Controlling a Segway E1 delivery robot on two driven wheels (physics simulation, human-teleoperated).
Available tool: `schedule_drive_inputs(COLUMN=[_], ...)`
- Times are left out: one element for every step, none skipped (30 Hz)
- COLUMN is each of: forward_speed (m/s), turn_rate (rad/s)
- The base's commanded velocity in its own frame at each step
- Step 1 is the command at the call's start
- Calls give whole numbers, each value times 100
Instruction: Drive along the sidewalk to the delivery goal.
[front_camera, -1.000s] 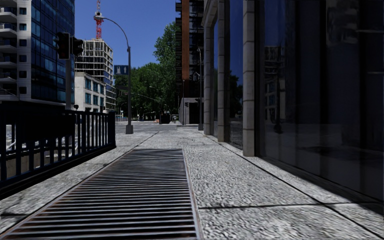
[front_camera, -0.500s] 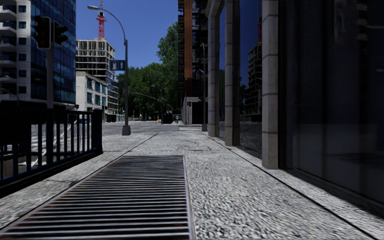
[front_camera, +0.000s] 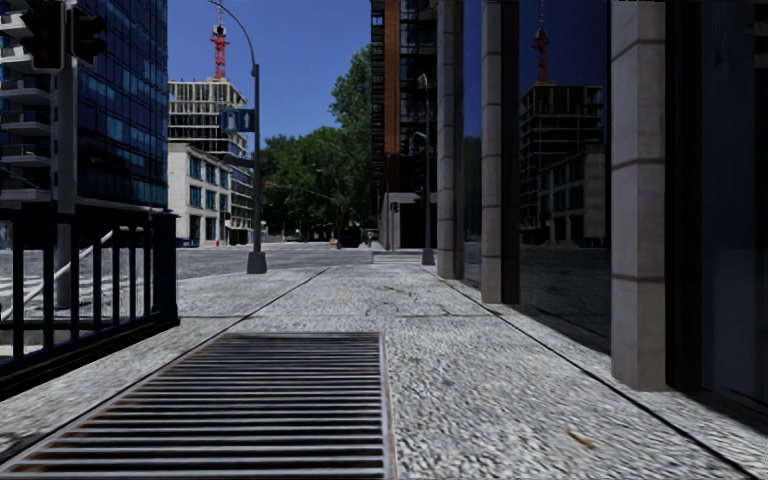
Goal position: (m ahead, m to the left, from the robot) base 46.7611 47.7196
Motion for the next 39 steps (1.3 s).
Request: schedule_drive_inputs(forward_speed=[200,200,200,200,200,200,200,200,200,200,200,200,200,200,200,200,200,200,200,200,200,200,200,200,200,200,200,200,200,200,200,200,200,200,200,200,200,200,200], turn_rate=[24,24,24,24,24,24,26,26,31,35,36,36,37,37,37,37,37,37,37,37,37,37,37,37,37,37,37,37,37,37,37,37,37,37,37,37,37,37,44])
